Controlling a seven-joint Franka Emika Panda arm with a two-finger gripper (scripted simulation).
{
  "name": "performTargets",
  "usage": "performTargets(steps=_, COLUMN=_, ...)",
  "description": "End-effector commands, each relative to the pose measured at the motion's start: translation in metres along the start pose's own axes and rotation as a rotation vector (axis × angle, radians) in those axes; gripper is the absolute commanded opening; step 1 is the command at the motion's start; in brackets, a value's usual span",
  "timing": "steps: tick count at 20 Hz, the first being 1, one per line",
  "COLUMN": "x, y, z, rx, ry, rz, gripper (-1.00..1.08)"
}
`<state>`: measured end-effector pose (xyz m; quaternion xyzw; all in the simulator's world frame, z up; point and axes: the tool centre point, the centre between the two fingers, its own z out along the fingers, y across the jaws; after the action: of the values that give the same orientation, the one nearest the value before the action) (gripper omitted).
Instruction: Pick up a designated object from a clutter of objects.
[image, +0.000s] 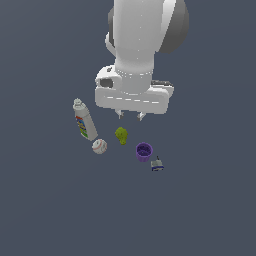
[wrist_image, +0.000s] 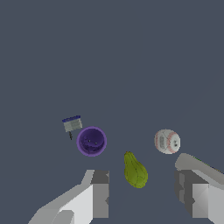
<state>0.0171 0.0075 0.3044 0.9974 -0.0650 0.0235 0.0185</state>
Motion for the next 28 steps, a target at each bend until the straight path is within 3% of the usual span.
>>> performTargets(steps=1, x=0.002, y=-0.004, z=0.01, rx=-0.017, ry=0.001, rz=0.034, gripper=0.28)
performTargets(steps=15, x=0.008, y=-0.033, z=0.07, rx=-0.109, ry=0.031, rz=0.225, gripper=0.28)
performTargets(steps=28, x=0.004, y=-0.065, z=0.127, rx=-0.165, ry=0.081, rz=0.382, gripper=0.28)
